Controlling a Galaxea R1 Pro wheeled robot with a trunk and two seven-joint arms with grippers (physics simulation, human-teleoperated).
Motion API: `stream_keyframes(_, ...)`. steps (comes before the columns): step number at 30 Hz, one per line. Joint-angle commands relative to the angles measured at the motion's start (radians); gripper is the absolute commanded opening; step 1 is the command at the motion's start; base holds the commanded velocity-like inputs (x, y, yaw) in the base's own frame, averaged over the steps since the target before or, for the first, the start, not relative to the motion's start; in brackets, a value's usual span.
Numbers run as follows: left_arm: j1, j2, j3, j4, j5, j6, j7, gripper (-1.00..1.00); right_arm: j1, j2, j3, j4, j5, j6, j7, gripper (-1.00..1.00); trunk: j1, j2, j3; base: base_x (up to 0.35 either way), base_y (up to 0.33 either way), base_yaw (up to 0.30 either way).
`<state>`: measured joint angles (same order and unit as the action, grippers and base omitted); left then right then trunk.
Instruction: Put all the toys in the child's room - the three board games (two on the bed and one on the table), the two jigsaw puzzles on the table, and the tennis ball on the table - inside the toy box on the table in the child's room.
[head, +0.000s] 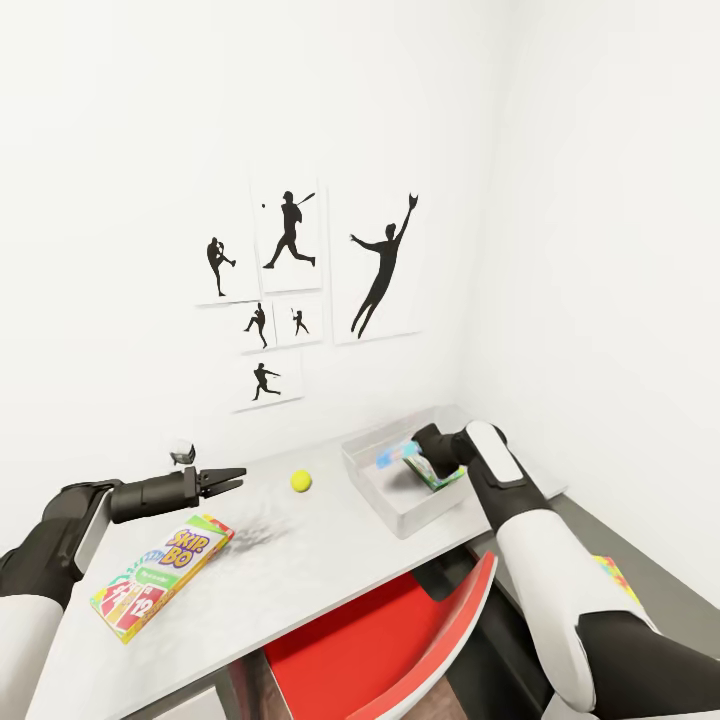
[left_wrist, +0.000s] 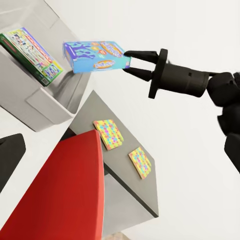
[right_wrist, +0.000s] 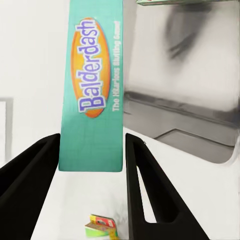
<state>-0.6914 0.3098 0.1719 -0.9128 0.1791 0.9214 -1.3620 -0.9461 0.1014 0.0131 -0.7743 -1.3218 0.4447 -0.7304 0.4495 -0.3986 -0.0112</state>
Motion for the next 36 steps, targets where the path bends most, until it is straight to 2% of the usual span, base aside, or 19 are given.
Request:
stream_keyframes(1, 0.000, 0.000, 0.000, 0.000, 0.002, 0.010, -0.002, 1.00, -0.001, 0.000, 0.001, 0.006, -0.005, 0.000, -0.004, -1.00, 0.000, -0.001, -0.001, 0.000, 0.000, 0.000)
stream_keyframes(7, 0.000, 0.000, 0.000, 0.000, 0.002, 0.010, -0.002, 1.00, 0.000, 0.002, 0.001, 0.023, -0.004, -0.028, 0.000, -1.00, 0.000, -0.001, -0.001, 0.000, 0.000, 0.000)
stream_keyframes(11, 0.000, 0.000, 0.000, 0.000, 0.002, 0.010, -0.002, 1.00, 0.000, 0.016, 0.002, 0.026, -0.002, -0.059, 0.007, -1.00, 0.000, -0.001, -0.001, 0.000, 0.000, 0.000)
stream_keyframes(16, 0.000, 0.000, 0.000, 0.000, 0.002, 0.010, -0.002, 1.00, 0.000, 0.027, 0.002, 0.029, 0.002, -0.070, 0.056, -1.00, 0.000, -0.001, -0.001, 0.000, 0.000, 0.000)
stream_keyframes(21, 0.000, 0.000, 0.000, 0.000, 0.002, 0.010, -0.002, 1.00, 0.000, 0.029, 0.002, 0.067, 0.004, -0.072, 0.098, -1.00, 0.000, -0.001, -0.001, 0.000, 0.000, 0.000)
stream_keyframes(36, 0.000, 0.000, 0.000, 0.000, 0.002, 0.010, -0.002, 1.00, 0.000, 0.028, 0.001, 0.085, 0.004, -0.073, 0.106, -1.00, 0.000, -0.001, -0.001, 0.000, 0.000, 0.000)
